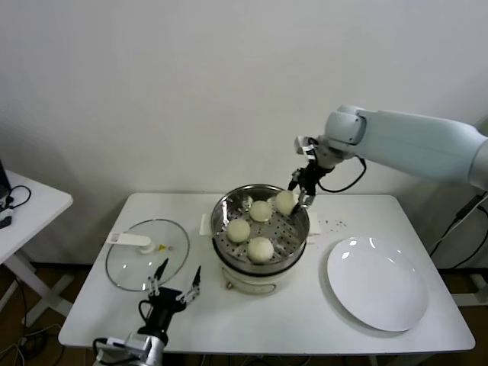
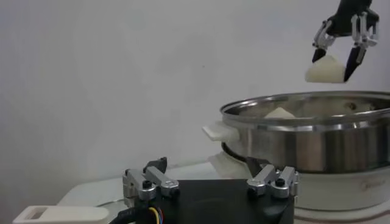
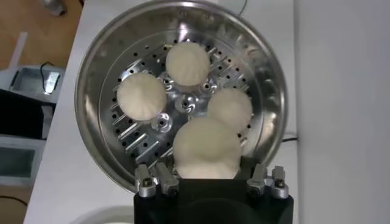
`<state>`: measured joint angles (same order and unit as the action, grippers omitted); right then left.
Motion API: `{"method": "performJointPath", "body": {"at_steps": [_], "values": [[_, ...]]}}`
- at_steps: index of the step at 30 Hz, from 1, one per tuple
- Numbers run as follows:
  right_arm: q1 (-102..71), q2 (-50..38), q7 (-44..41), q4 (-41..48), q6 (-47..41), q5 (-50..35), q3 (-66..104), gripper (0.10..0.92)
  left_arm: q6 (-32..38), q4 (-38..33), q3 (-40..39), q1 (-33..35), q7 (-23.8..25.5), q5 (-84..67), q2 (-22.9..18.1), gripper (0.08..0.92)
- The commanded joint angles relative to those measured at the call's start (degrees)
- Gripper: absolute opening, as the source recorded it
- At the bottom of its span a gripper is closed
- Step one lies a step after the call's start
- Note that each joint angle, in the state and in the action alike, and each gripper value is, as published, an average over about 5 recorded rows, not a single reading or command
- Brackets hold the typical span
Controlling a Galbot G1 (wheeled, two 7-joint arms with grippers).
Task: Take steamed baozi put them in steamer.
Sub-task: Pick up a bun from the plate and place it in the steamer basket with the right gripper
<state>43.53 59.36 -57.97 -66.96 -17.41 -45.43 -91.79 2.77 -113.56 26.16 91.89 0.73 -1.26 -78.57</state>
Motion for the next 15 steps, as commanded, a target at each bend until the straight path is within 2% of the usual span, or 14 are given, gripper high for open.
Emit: {"method": "performJointPath", "body": {"at_steps": [1, 15], "values": [[-6.4, 3.0, 0.6, 1.9, -0.4, 3.6, -0.4, 0.704, 0.1, 0.6, 0.3, -0.1, 0.1, -0.5, 0.5, 0.823], [-9.6, 6.2, 0.3, 5.6, -0.2, 5.5, 0.9, 0.704, 0.3, 1.4, -0.1, -0.2, 0.2, -0.4, 0.3, 0.823]]}}
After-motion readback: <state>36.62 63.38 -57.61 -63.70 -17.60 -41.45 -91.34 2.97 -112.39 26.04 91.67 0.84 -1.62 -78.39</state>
